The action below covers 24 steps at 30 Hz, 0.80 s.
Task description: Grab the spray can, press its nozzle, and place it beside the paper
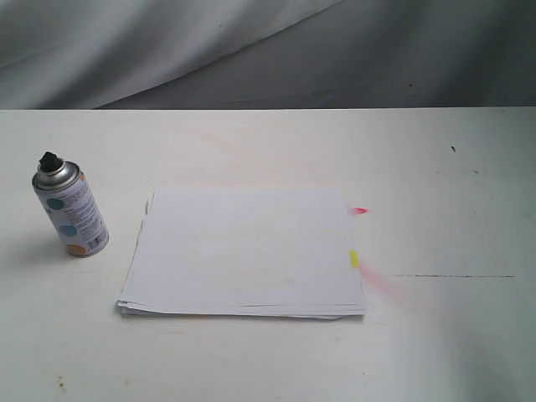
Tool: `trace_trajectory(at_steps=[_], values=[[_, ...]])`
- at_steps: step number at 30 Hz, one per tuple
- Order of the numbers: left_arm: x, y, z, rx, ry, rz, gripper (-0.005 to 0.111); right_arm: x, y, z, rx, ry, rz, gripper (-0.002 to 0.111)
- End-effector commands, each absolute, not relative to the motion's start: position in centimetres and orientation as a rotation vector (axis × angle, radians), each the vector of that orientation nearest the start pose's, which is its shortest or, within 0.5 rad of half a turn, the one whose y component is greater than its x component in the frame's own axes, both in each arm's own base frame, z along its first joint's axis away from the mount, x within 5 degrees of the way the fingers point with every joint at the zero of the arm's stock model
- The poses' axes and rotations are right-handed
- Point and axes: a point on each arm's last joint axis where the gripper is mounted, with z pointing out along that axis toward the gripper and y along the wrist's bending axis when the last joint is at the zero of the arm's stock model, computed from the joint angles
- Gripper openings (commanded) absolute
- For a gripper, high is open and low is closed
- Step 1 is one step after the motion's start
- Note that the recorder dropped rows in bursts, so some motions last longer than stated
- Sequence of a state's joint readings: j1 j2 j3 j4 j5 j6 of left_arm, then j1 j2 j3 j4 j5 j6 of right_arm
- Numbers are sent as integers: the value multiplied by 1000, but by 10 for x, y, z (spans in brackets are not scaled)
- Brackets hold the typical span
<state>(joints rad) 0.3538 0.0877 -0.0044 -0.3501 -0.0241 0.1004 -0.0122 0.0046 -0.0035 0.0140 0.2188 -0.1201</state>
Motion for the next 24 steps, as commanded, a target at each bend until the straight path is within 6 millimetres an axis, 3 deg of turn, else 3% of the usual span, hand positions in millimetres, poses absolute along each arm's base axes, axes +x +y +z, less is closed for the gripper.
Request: trace_trajectory(at_steps=[1, 7, 9, 15, 20, 24], values=[[58, 25, 215, -546, 1384, 24, 0, 56, -1, 193, -74, 1706, -87, 0], [58, 25, 214, -649, 1353, -99, 0, 56, -1, 193, -74, 1706, -87, 0], [60, 22, 209, -658, 1428, -123, 0, 56, -1, 193, -74, 1706, -87, 0], [71, 19, 255, -613, 1610, -129, 0, 56, -1, 193, -74, 1706, -87, 0], [105, 26, 293, -596, 2014, -105, 0, 56, -1, 193, -74, 1706, -87, 0], [133, 34, 304, -500, 2208, -76, 0, 56, -1, 193, -74, 1706, -87, 0]])
